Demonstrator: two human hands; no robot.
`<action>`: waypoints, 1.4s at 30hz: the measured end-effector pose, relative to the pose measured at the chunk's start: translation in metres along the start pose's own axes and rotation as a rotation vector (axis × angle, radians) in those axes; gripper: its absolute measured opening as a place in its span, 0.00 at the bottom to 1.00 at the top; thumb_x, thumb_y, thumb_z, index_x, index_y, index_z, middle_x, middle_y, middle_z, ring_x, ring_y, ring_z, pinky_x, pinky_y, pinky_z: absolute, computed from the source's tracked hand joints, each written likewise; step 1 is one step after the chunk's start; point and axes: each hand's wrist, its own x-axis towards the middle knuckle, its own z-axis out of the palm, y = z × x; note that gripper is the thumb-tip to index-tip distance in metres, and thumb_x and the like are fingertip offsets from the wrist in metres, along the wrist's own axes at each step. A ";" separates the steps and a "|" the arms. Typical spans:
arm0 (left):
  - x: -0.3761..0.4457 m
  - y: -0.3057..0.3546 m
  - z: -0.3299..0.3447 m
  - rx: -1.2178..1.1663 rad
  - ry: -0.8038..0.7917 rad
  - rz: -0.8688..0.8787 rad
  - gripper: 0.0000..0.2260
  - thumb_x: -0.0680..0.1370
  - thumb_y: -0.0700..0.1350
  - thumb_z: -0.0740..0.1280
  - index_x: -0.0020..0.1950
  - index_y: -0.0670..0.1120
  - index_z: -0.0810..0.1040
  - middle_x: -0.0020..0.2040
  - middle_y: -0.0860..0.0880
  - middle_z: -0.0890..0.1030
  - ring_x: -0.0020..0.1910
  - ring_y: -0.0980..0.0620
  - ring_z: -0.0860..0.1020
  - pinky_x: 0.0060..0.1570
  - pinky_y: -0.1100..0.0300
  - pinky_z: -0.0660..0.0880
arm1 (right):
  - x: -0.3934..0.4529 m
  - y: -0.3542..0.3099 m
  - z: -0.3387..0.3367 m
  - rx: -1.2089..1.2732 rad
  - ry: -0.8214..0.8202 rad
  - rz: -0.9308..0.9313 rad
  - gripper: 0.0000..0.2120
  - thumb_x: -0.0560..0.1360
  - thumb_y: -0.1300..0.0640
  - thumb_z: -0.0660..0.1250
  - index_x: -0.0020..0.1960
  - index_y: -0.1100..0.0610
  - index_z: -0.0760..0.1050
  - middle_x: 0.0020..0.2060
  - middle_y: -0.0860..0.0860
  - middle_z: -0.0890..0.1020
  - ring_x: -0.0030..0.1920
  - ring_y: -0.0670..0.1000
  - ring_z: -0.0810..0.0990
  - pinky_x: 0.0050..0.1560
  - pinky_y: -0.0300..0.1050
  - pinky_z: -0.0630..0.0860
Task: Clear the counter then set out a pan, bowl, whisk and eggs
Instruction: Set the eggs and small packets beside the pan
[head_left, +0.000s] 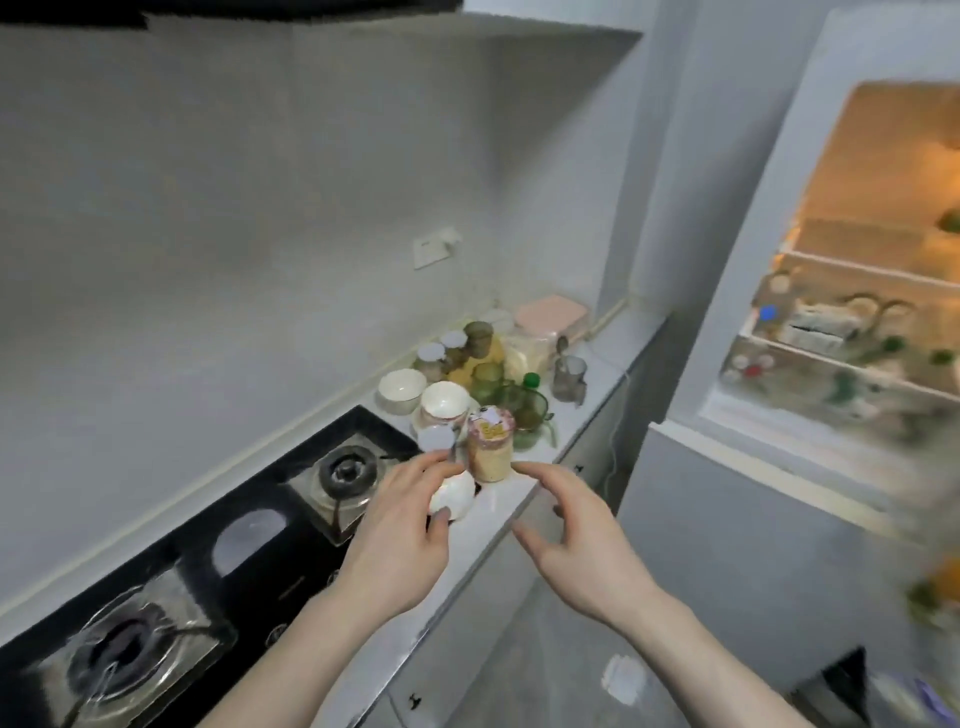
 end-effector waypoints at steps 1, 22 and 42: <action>0.032 0.015 0.013 -0.027 -0.047 0.085 0.23 0.79 0.40 0.64 0.72 0.55 0.71 0.74 0.61 0.67 0.73 0.59 0.61 0.73 0.65 0.55 | 0.003 0.013 -0.024 -0.017 0.082 0.044 0.26 0.77 0.52 0.70 0.71 0.40 0.68 0.67 0.33 0.71 0.68 0.35 0.69 0.71 0.40 0.69; 0.217 0.285 0.225 -0.251 -0.451 0.813 0.20 0.78 0.39 0.64 0.68 0.54 0.74 0.70 0.59 0.72 0.69 0.57 0.66 0.67 0.69 0.58 | -0.094 0.171 -0.228 -0.165 0.725 0.588 0.23 0.73 0.54 0.73 0.65 0.40 0.74 0.61 0.33 0.76 0.60 0.38 0.75 0.59 0.39 0.74; 0.194 0.307 0.393 -0.068 -1.078 0.903 0.18 0.79 0.41 0.61 0.69 0.53 0.74 0.70 0.53 0.73 0.70 0.52 0.69 0.70 0.57 0.65 | -0.155 0.323 -0.190 -0.051 0.665 1.399 0.28 0.76 0.60 0.67 0.74 0.52 0.68 0.68 0.50 0.77 0.68 0.53 0.76 0.65 0.42 0.71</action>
